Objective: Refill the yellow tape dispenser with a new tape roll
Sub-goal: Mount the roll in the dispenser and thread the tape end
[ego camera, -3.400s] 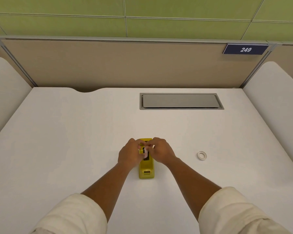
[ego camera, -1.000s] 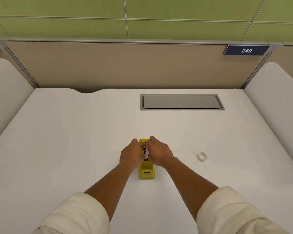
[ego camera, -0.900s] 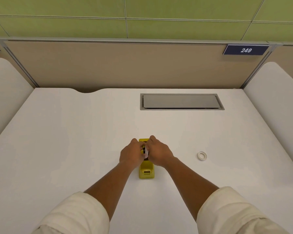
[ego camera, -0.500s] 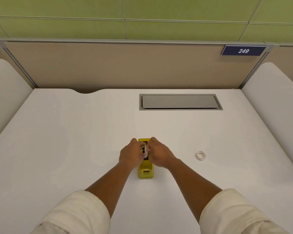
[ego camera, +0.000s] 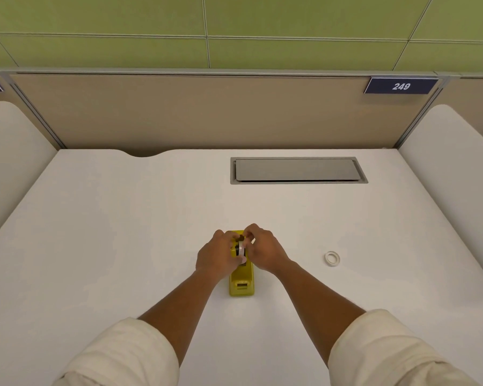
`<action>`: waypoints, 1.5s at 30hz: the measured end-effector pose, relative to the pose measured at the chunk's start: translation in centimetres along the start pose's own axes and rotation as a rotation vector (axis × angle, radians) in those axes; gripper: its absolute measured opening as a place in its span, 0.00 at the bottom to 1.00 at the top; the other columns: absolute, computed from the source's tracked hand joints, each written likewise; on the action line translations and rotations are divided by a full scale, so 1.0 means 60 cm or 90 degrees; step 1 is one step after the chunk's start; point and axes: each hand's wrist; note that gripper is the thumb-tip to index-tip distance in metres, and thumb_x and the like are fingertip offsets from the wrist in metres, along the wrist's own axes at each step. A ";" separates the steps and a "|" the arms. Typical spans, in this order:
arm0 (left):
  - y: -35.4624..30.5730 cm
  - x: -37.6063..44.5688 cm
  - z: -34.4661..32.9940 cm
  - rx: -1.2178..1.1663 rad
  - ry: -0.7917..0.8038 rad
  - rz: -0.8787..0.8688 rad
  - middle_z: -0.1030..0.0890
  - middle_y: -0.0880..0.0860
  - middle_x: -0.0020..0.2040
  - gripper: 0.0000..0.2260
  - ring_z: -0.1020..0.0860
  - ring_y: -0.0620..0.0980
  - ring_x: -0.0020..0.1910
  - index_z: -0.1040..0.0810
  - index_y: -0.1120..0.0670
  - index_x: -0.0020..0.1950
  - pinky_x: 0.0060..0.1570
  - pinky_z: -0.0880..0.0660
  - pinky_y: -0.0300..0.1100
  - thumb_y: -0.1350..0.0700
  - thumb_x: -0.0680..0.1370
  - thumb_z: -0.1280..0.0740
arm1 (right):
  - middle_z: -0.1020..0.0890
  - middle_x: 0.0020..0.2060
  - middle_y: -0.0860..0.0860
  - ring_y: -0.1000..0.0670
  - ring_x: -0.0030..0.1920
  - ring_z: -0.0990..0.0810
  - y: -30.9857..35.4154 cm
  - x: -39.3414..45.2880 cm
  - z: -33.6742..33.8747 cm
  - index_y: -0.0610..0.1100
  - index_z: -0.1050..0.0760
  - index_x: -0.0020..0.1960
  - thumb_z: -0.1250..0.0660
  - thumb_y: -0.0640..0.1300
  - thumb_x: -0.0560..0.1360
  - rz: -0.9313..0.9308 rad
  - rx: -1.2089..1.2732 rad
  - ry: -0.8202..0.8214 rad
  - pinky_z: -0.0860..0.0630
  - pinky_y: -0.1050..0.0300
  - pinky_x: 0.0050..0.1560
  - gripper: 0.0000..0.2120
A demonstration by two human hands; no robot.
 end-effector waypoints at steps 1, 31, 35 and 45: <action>0.000 -0.001 0.000 0.003 -0.011 0.007 0.26 0.45 0.55 0.26 0.21 0.48 0.47 0.28 0.43 0.64 0.42 0.28 0.41 0.44 0.68 0.24 | 0.19 0.47 0.48 0.48 0.40 0.24 0.000 0.001 0.000 0.45 0.27 0.55 0.41 0.39 0.76 0.003 0.004 -0.003 0.23 0.49 0.43 0.09; 0.014 0.008 -0.011 -0.126 0.042 0.032 0.24 0.42 0.48 0.29 0.24 0.45 0.42 0.30 0.42 0.65 0.36 0.30 0.37 0.55 0.66 0.27 | 0.21 0.58 0.50 0.43 0.53 0.20 0.007 0.024 -0.006 0.51 0.36 0.70 0.31 0.44 0.70 0.130 -0.324 0.154 0.23 0.49 0.51 0.30; 0.016 0.008 -0.008 -0.137 0.040 0.045 0.24 0.41 0.48 0.29 0.24 0.44 0.43 0.30 0.41 0.65 0.36 0.30 0.37 0.56 0.66 0.28 | 0.22 0.57 0.50 0.44 0.52 0.20 0.007 0.023 -0.011 0.53 0.36 0.69 0.30 0.44 0.69 0.119 -0.310 0.148 0.23 0.50 0.49 0.31; 0.021 0.008 -0.004 -0.055 -0.004 0.034 0.24 0.44 0.52 0.20 0.24 0.45 0.48 0.25 0.43 0.60 0.39 0.30 0.37 0.54 0.71 0.27 | 0.24 0.57 0.47 0.42 0.51 0.21 -0.001 0.016 -0.015 0.45 0.29 0.62 0.32 0.45 0.72 0.106 -0.285 0.135 0.23 0.47 0.49 0.19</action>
Point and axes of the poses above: each hand's wrist, its own x-axis towards the middle knuckle, its own z-axis out of the back of the hand, y = z × x
